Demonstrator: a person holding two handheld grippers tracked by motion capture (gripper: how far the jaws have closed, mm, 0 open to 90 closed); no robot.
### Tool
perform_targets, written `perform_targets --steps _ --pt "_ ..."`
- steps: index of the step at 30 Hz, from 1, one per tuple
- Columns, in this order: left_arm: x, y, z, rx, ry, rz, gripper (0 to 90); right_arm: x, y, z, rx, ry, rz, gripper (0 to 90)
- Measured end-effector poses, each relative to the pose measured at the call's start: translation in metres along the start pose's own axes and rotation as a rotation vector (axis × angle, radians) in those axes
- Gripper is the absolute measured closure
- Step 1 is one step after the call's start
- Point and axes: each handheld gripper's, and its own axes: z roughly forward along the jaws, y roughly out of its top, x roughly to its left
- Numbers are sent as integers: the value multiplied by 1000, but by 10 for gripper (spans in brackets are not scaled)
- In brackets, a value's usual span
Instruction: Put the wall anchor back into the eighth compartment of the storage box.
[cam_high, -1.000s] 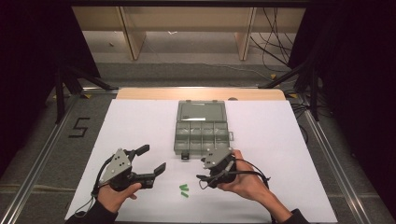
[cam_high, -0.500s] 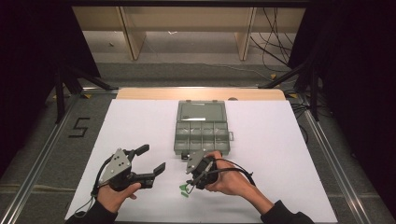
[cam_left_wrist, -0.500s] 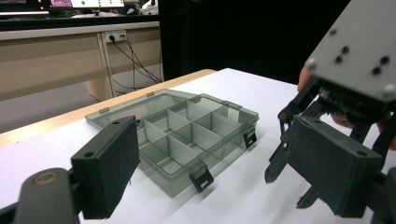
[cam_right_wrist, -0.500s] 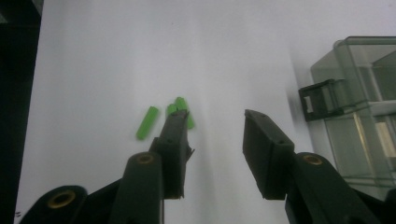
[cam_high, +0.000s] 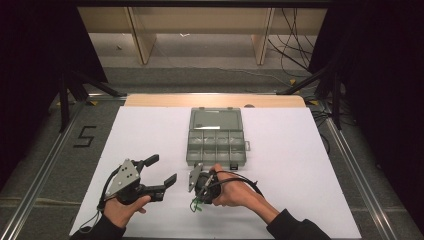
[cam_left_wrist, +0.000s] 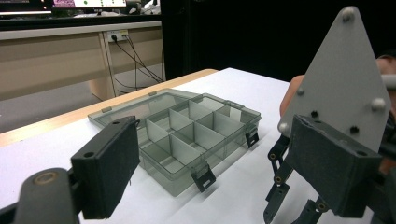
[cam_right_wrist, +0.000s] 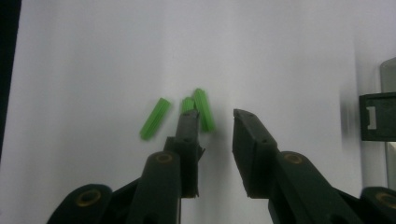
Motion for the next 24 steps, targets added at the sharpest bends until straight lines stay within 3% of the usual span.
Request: perform_targets --steps 9,24 --pt "-1 0 0 -1 0 -1 162 0 1 4 47 24 9 763" --pt "1 0 -1 1 20 -2 160 -1 14 9 100 36 -59 788"
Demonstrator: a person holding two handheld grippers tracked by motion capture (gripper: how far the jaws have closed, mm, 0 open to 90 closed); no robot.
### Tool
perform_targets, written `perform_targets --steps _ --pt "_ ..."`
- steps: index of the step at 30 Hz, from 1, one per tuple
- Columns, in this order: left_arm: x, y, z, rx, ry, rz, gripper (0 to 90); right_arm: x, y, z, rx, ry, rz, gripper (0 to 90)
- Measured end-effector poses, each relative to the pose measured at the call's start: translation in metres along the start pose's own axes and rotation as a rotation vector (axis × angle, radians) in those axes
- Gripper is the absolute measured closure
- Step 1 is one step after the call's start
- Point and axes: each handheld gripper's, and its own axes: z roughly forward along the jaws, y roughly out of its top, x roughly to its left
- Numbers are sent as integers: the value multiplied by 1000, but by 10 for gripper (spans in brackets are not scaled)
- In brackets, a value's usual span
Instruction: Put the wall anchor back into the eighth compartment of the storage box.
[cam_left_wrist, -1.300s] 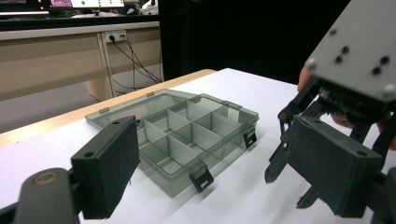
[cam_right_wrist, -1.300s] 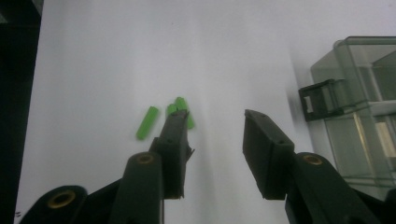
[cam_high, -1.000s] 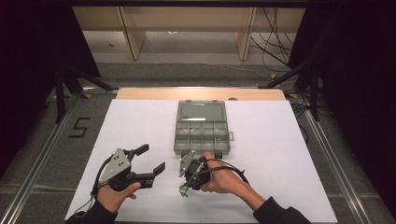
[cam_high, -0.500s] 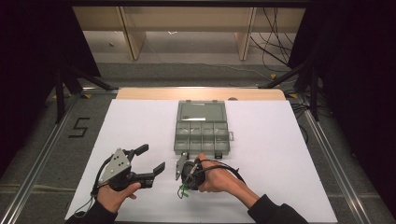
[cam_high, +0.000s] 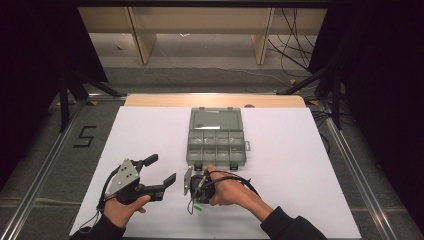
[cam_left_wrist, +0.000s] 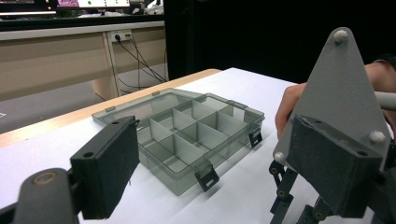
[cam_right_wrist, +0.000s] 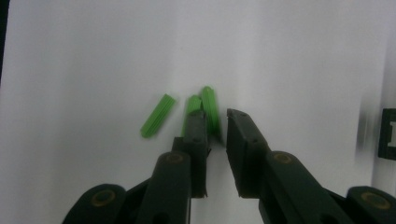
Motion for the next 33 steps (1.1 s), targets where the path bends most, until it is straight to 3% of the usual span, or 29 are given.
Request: perform_targets --steps 3,15,26,33 --pt "0 0 -1 -1 5 -2 160 -1 2 1 9 6 -13 808" --pt "0 0 0 1 5 0 161 -6 2 1 18 59 35 842" --pt "0 0 -1 -9 0 -3 161 -5 2 -2 5 41 33 846" --pt "0 1 -1 -12 -1 -3 161 -13 -11 -21 -17 12 89 846"
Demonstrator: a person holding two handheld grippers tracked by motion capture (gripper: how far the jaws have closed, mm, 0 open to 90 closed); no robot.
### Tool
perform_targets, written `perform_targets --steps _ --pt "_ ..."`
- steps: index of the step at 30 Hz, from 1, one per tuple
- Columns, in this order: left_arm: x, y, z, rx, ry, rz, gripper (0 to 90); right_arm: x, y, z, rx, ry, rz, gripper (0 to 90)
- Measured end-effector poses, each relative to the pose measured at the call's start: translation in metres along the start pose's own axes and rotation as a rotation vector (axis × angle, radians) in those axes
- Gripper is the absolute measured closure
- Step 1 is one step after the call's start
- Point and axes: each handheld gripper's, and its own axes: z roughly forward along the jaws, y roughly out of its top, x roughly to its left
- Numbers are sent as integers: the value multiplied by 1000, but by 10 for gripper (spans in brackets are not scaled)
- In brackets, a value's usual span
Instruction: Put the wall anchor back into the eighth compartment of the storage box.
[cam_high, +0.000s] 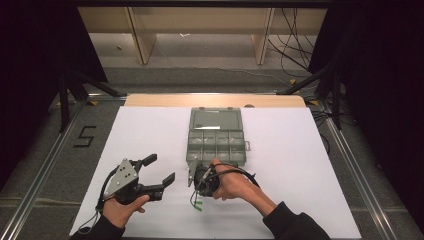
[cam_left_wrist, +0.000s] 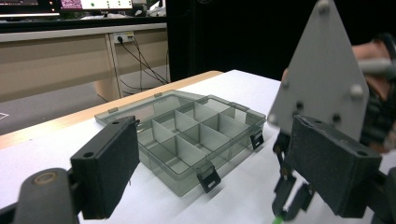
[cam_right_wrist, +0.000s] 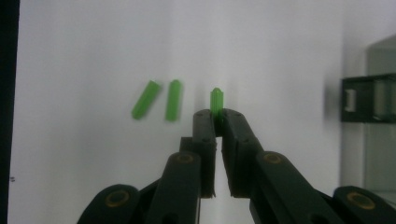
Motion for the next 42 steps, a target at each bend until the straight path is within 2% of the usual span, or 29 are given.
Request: perform_targets --steps 3,4,6,9,10,13,18,20,22,24,34,35,39,42 --pt "0 0 0 0 0 -1 161 -5 -6 -9 -27 -12 10 846" --pt "0 0 0 0 0 0 161 -6 -8 -12 -30 -19 28 846" --pt "0 0 0 -1 -1 -2 161 -9 -11 -17 -42 -33 15 846" --pt "-1 0 -1 1 -1 3 161 -11 -15 -25 -61 -46 41 846" --pt "0 0 -1 4 -2 6 161 -12 -17 -28 -66 -53 34 846" --pt "-1 0 0 2 -1 -2 161 -16 -23 -36 -83 -73 54 846" --pt "0 0 0 2 -5 8 161 -21 -33 -52 -109 -105 80 846" --pt "-1 0 -1 3 -4 7 161 -24 -37 -59 -125 -109 105 846" --pt "-1 0 0 3 -2 -1 161 -28 -42 -65 -125 -124 120 846" --pt "0 0 0 5 -5 8 161 -32 -46 -69 -127 -136 133 846" --pt "-1 0 0 3 -4 -3 161 -47 -65 -78 -127 -177 206 845" --pt "0 0 0 5 -7 6 161 -49 -67 -79 -128 -183 213 846" --pt "-1 0 0 5 -6 4 161 -56 -78 -81 -140 -239 249 845" --pt "-1 -1 0 6 -5 1 160 -62 -85 -80 -137 -256 276 846"
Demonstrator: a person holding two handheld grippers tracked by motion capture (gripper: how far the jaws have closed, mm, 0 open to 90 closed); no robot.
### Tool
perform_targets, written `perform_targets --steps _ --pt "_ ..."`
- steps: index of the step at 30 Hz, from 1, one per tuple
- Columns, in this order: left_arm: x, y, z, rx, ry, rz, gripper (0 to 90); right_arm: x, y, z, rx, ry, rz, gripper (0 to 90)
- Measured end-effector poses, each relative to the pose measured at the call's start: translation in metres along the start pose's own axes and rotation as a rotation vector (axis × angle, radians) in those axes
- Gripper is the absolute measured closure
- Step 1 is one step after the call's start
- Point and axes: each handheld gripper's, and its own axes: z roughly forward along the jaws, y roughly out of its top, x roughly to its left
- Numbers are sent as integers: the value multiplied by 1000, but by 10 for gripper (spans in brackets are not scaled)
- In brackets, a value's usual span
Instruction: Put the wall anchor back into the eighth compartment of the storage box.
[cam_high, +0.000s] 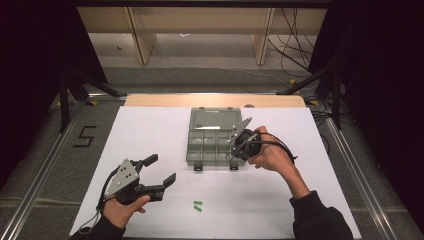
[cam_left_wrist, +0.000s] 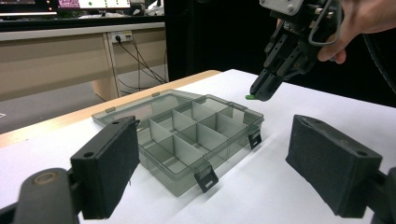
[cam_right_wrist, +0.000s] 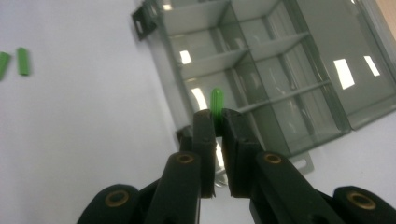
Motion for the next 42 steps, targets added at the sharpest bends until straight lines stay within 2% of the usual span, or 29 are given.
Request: perform_targets --steps 8,26,35,38,42 --pt "0 0 0 -2 -1 3 160 -11 -9 8 21 -36 46 846" --pt "0 0 0 -2 0 0 160 -19 -15 25 47 -70 82 845" --pt "0 0 0 -2 0 5 160 -20 -15 32 55 -54 89 840" --pt "0 0 -1 -3 1 1 160 -20 -15 35 51 -50 96 782" --pt "0 0 0 -4 0 1 160 -18 -14 35 43 -68 125 642"
